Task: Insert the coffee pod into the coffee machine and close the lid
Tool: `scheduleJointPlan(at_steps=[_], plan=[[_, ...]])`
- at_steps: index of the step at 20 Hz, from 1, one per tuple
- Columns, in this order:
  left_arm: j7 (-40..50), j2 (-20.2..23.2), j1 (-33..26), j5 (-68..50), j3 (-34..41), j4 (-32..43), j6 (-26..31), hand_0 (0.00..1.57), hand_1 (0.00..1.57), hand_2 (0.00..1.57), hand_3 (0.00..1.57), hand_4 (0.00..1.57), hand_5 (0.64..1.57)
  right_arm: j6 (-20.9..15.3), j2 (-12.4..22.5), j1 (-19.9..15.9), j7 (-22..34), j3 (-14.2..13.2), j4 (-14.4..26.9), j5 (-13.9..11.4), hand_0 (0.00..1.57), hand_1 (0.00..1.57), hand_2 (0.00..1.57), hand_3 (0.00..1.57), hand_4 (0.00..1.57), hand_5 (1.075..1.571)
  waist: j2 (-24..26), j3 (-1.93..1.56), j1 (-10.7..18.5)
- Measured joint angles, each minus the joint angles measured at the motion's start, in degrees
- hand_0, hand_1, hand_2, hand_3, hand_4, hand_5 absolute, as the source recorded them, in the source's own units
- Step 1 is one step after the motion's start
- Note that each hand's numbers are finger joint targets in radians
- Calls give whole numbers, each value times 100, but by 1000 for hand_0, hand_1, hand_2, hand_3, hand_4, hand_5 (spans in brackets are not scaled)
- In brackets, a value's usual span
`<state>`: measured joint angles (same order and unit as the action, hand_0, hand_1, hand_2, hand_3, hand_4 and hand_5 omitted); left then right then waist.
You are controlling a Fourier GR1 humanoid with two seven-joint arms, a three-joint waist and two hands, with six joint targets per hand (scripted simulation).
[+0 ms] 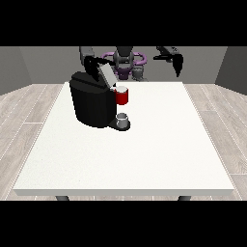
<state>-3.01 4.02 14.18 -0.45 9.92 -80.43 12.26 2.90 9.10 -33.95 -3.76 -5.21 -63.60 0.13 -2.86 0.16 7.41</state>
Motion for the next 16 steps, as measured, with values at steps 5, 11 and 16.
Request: scheduleJointPlan(at_steps=[5, 11, 16], plan=[[-12, 165, 68, -116, 103, 96, 14, 0, 0, 0, 0, 0, 1571, 54, -21, -228, 2, 25, 126, -41, 0, 0, 0, 0, 0, 1571, -62, 1, -51], [-90, 196, 90, -109, 76, 112, -68, 0, 0, 0, 0, 141, 1571, 53, -28, -429, -143, 20, 252, -91, 0, 0, 0, 0, 0, 1571, -147, 0, -22], [-142, 255, 126, -121, 89, 226, -122, 0, 0, 0, 0, 156, 1571, 61, -56, -639, -54, 84, 461, -205, 0, 0, 0, 0, 154, 1571, -209, -10, -21]])
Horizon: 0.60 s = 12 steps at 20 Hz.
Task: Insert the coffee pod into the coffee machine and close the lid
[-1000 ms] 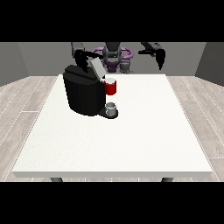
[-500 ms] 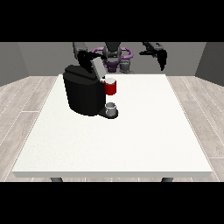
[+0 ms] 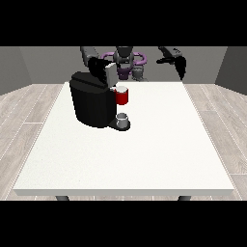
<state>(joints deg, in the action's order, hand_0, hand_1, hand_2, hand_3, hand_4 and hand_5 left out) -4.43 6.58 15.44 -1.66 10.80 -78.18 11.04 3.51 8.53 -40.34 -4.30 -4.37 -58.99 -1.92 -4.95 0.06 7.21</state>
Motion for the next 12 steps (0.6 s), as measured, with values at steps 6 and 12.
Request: scheduleJointPlan(at_steps=[6, 12], plan=[[-29, 45, 11, -86, 12, 160, 43, 0, 0, 0, 0, 0, 1571, -118, -205, -226, 236, 261, 39, -256, 0, 0, 0, 0, 173, 1571, 101, -8, 5], [-192, 20, 22, -61, -119, 60, 55, 0, 0, 0, 0, 202, 1571, -142, -220, -496, 197, 359, 192, -510, 0, 0, 0, 0, 142, 1571, 79, -6, 93]])
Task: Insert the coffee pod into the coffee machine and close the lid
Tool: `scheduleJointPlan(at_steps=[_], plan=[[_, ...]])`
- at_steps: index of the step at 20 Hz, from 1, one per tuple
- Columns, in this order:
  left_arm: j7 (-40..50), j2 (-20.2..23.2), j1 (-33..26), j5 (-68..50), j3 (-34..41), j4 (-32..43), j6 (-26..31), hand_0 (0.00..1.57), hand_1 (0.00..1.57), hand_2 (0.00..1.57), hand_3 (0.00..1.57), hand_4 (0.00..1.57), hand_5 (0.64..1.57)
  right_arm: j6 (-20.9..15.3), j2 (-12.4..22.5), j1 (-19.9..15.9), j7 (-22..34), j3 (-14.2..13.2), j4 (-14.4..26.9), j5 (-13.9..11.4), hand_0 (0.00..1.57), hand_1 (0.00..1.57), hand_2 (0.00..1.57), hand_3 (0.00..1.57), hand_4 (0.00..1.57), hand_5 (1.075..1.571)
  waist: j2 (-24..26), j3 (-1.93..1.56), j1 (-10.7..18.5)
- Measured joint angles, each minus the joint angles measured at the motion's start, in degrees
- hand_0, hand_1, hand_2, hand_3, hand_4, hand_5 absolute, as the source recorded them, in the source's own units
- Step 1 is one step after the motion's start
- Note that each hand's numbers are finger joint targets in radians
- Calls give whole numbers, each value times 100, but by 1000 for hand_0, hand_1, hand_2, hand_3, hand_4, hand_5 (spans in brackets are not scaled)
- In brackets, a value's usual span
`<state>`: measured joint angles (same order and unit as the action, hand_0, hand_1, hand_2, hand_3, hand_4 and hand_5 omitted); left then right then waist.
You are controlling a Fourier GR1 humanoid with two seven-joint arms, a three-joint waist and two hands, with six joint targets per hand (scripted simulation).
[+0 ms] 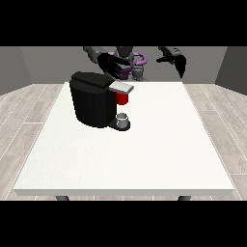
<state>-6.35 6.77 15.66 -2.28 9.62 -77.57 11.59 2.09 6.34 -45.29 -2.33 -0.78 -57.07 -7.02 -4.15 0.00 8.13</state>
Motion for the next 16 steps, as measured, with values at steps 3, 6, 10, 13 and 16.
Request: scheduleJointPlan(at_steps=[3, 6, 10, 13, 16], plan=[[-125, -149, -51, 83, -147, -93, -106, 0, 0, 0, 0, 145, 1571, -68, -53, -99, -19, -11, 66, -64, 0, 0, 0, 0, 125, 1571, 18, 0, 25], [-278, -207, -177, 83, -219, -134, -88, 0, 0, 0, 0, 192, 1571, -67, -158, -60, -148, 9, 36, -68, 0, 0, 0, 0, 67, 1571, 85, 0, 6], [-467, -249, -262, 79, -196, 21, -137, 0, 0, 0, 0, 192, 1571, 88, -399, 139, -255, 233, -220, 71, 0, 0, 0, 0, 352, 1571, 266, 0, -186], [-451, -322, -319, 137, -216, 101, -272, 0, 0, 0, 0, 192, 1571, 172, -521, 617, -562, 486, -446, 333, 0, 0, 0, 0, 286, 1571, 442, 0, -353], [-457, -308, -519, 112, -183, 191, -258, 0, 0, 0, 0, 192, 1571, -3, -579, 1299, -692, 803, -708, 728, 0, 0, 0, 0, 157, 1571, 750, 0, -464]])
